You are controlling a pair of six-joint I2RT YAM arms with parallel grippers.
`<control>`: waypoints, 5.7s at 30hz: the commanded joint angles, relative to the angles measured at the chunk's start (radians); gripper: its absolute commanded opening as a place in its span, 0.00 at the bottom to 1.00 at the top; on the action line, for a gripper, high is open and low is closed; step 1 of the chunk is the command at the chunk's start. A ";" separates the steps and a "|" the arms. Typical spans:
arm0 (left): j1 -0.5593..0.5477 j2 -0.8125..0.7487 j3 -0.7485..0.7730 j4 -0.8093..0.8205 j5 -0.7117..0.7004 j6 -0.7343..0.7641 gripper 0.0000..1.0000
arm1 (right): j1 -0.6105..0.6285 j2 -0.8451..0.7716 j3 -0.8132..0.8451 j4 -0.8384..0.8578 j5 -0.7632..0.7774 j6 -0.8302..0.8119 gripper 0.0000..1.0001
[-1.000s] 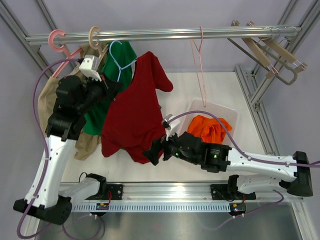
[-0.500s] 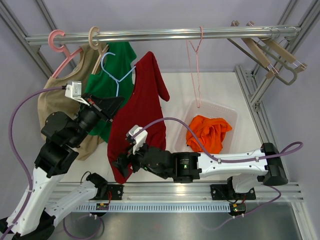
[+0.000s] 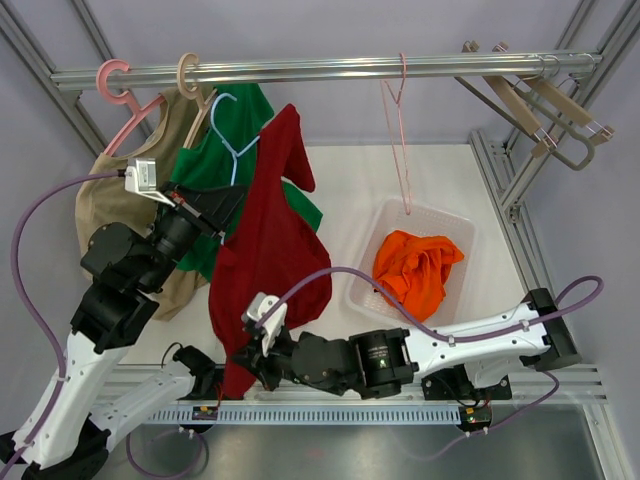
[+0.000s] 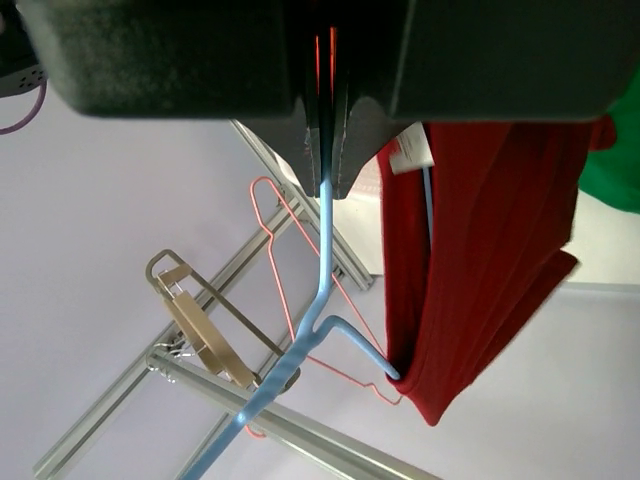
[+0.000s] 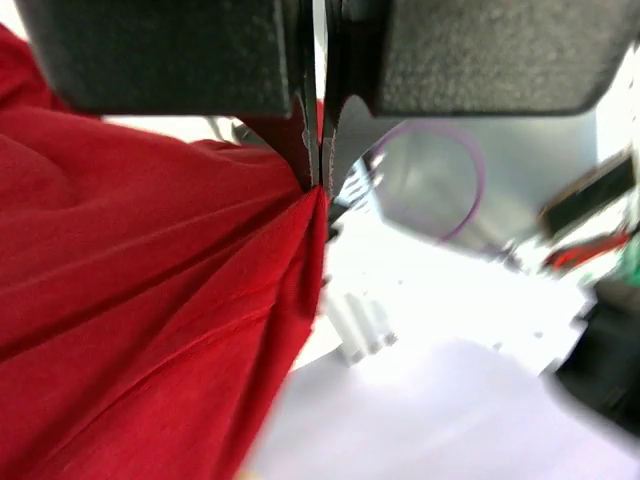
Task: Remove the t-shirt from the hanger
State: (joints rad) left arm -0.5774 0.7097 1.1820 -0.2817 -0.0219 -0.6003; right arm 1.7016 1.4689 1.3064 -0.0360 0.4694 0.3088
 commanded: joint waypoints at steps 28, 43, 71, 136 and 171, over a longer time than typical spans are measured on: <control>0.005 -0.320 0.102 -0.050 0.450 -0.224 0.00 | -0.330 -0.467 -0.116 -0.081 0.156 -0.368 0.00; 0.030 -0.288 0.122 -0.070 0.669 -0.219 0.00 | -0.678 -0.414 -0.157 0.066 -0.365 -0.361 1.00; 0.030 -0.231 0.466 -0.475 0.222 0.171 0.00 | -0.720 -0.640 0.033 -0.234 -0.408 -0.201 0.00; 0.030 -0.034 0.431 -0.349 0.312 0.183 0.00 | -0.869 -0.668 0.283 -0.196 0.322 -0.540 0.00; 0.030 0.114 0.223 -0.180 0.223 0.146 0.00 | -0.885 -0.648 -0.727 -0.387 0.201 0.632 0.51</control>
State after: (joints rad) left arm -0.5507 0.7647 1.3964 -0.5385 0.2344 -0.4530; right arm 0.8268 0.8577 0.5426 -0.4034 0.6529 0.8223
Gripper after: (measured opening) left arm 0.031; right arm 0.347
